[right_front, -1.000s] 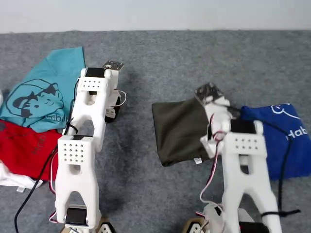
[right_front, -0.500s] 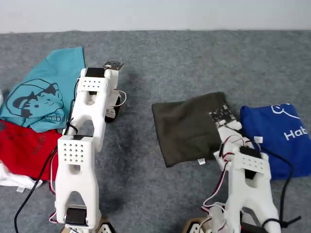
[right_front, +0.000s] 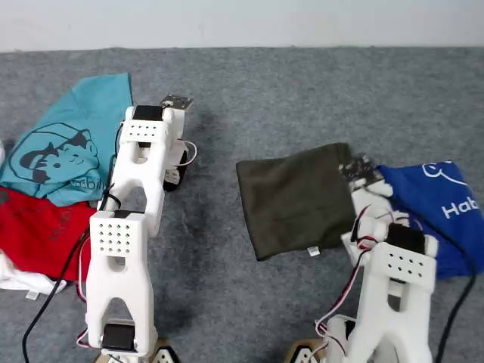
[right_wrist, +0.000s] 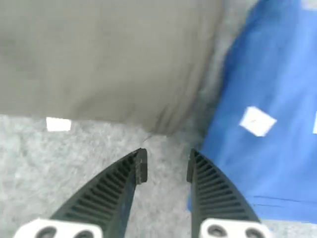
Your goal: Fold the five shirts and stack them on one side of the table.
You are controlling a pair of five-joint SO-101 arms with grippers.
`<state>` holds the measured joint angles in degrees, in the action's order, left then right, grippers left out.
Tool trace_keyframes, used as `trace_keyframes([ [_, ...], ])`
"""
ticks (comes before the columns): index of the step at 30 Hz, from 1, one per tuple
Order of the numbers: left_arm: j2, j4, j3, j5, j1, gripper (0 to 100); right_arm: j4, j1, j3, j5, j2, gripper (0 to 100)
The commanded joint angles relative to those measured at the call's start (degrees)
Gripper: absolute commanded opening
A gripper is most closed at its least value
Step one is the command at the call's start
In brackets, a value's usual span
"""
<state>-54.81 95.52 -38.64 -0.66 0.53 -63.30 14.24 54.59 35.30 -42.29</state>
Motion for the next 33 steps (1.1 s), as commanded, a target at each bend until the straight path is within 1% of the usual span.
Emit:
trace_keyframes([
  [1,-1.9,1.1,1.0,-0.4,0.9,4,1.4,-1.5,-4.4,-4.9,-0.4,14.3],
  [6,-1.9,1.1,1.0,-0.4,0.9,4,12.5,-7.2,-8.3,-10.2,8.4,14.6],
  [12,-1.9,1.1,1.0,-0.4,0.9,4,23.7,-10.8,-23.6,-12.9,29.8,14.4],
  [18,-1.9,1.1,1.0,-0.4,0.9,4,24.0,-11.3,-38.9,-13.0,52.3,14.4],
  [22,-1.9,1.1,1.0,-0.4,0.9,4,23.0,-10.4,-46.3,-11.6,63.3,14.4],
  [25,-1.9,1.1,1.0,-0.4,0.9,4,22.0,-10.0,-49.3,-10.1,66.5,14.4],
  [33,-1.9,1.1,1.0,-0.4,0.9,4,20.6,-10.0,-51.1,-10.1,66.4,14.4],
])
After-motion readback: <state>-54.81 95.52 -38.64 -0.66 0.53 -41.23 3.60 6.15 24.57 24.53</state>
